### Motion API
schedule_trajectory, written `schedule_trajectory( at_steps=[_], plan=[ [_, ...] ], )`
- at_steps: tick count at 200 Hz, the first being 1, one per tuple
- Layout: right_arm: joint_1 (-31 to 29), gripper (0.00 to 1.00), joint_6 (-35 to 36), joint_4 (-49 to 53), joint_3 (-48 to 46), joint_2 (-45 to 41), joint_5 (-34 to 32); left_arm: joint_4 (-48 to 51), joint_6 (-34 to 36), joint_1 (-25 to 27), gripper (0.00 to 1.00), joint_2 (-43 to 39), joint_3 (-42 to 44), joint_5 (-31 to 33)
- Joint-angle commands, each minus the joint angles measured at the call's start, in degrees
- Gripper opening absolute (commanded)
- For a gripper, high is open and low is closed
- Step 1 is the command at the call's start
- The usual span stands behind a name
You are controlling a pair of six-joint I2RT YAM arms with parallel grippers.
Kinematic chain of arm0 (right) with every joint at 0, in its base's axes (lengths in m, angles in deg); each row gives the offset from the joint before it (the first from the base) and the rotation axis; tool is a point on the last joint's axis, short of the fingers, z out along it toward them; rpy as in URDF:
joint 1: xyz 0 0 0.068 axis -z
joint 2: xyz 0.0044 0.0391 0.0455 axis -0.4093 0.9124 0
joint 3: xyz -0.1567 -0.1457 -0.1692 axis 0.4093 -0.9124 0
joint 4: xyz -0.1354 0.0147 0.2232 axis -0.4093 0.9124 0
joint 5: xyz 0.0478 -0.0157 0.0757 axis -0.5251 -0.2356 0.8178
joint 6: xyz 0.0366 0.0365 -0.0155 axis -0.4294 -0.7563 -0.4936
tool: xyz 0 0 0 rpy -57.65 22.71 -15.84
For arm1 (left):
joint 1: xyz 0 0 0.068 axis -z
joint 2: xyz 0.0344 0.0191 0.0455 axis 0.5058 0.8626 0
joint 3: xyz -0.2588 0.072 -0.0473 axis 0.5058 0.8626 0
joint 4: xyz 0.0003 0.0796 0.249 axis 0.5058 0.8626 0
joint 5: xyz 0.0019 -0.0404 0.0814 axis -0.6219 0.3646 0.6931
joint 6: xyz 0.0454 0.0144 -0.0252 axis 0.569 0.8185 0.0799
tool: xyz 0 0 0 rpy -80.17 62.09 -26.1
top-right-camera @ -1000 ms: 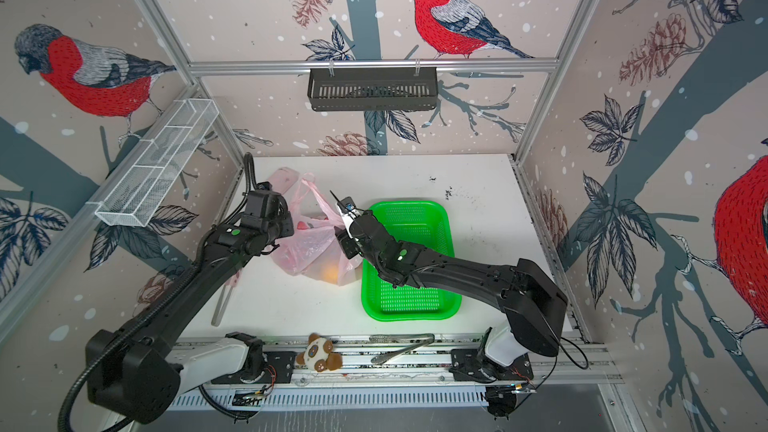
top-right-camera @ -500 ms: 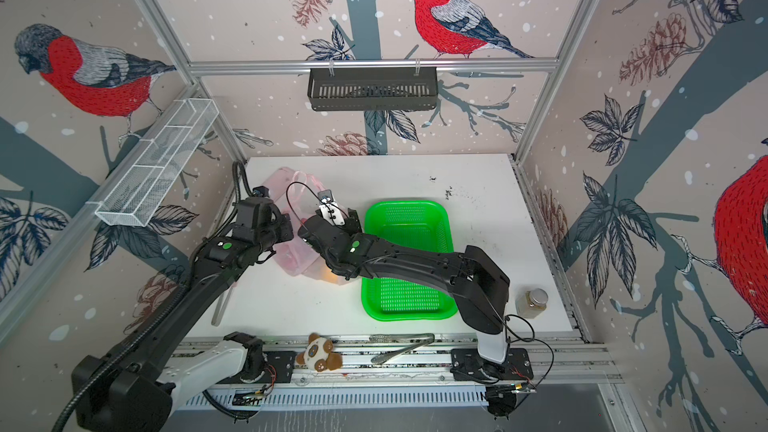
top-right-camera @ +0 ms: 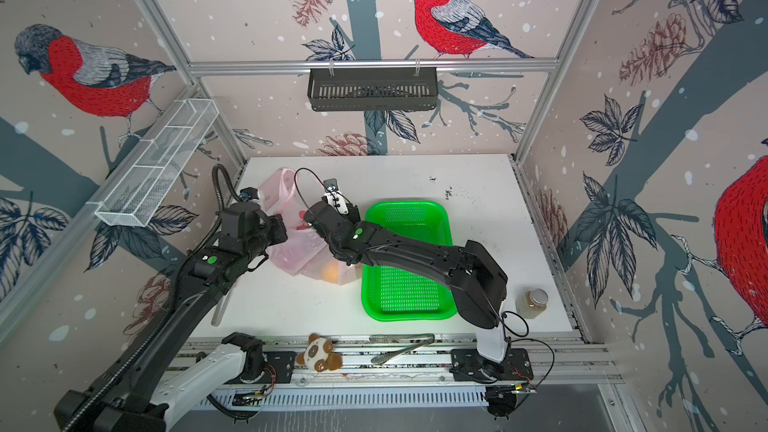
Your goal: Untie the knot of the plastic bag and take out the fruit
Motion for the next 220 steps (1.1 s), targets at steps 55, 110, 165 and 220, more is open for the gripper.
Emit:
schedule_trajectory(
  at_steps=[55, 110, 165, 220],
  plan=[
    [6.91, 0.1, 10.36, -10.45, 7.37, 3.68, 21.56, -4.66, -2.67, -5.86, 0.0, 2.58, -2.61, -1.69],
    [10.05, 0.1, 15.06, -14.82, 10.68, 4.98, 29.95, -5.47, -2.49, -7.88, 0.0, 6.4, -6.46, -2.06],
    [9.77, 0.37, 15.29, -15.21, 4.42, 0.93, 26.49, -4.66, -3.89, -7.97, 0.0, 2.85, -3.78, -3.75],
    [0.98, 0.68, 11.65, -12.39, -3.29, -4.7, -2.93, -4.22, -4.25, -7.97, 0.0, -1.99, 0.57, -5.4]
  ],
)
